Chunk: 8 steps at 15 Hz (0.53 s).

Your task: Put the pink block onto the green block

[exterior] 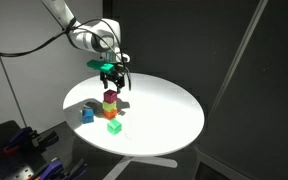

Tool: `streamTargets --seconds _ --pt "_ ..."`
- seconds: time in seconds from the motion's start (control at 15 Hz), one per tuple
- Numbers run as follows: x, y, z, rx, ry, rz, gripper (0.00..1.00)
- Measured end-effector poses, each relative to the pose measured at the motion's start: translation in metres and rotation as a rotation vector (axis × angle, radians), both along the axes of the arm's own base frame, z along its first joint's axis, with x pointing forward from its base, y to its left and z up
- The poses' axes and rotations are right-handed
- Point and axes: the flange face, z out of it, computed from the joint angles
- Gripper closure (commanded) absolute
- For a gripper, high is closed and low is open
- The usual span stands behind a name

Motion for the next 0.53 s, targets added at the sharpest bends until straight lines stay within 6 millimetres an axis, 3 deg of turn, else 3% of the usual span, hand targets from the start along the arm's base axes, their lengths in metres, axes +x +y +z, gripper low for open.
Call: streamTargets --seconds 0.53 --pt "-0.0080 -0.0026 -0.0091 -0.010 0.019 0.010 0.00"
